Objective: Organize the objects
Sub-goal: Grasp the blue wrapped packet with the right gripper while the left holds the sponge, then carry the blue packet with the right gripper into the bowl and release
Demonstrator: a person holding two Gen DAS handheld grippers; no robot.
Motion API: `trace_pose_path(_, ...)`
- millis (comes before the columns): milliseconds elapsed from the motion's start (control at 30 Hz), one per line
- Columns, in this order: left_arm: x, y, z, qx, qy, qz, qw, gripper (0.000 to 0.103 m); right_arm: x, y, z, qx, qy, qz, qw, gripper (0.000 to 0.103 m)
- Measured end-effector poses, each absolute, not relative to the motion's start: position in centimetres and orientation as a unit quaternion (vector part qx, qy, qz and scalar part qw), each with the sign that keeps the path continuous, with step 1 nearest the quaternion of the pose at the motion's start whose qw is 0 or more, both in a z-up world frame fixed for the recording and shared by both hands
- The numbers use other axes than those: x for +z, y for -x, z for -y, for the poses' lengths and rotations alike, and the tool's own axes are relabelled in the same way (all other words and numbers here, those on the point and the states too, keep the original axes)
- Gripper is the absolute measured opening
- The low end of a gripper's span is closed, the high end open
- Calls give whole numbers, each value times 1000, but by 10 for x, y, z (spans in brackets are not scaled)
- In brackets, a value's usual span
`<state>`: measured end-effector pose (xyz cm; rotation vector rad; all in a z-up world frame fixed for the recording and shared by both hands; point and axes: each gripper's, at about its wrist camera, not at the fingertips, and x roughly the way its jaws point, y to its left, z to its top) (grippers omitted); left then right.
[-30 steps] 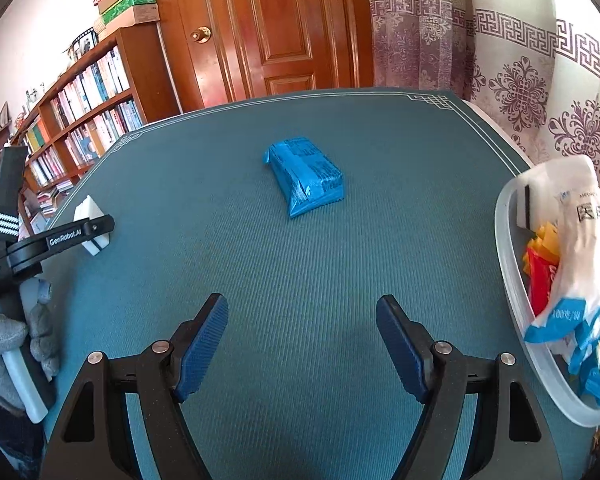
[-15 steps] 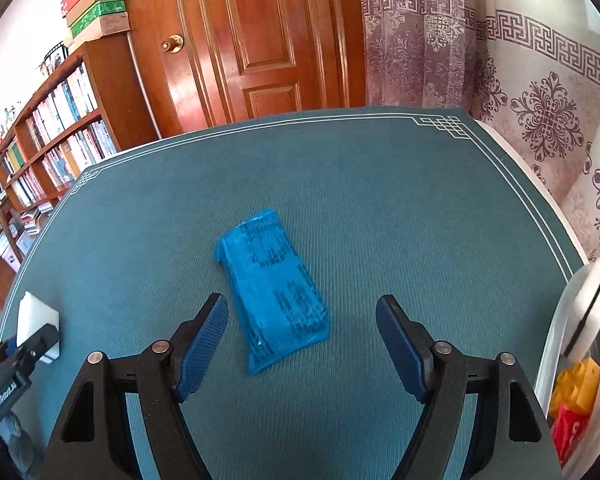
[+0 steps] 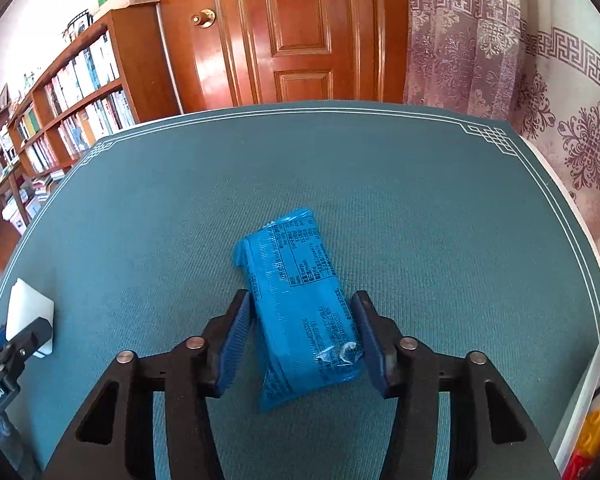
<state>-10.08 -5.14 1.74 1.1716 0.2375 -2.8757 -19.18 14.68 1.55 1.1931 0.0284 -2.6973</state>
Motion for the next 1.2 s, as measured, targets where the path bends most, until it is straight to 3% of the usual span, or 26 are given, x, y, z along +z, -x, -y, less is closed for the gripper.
trace_pose_path(267, 18, 98, 49, -924, -375, -76, 6, 46, 16, 170, -147, -908, -409, -2, 95, 42)
trace_pose_path(1200, 29, 68, -1, -928, -361, -30, -80, 46, 26, 47, -162, -910, -395, 71, 104, 41)
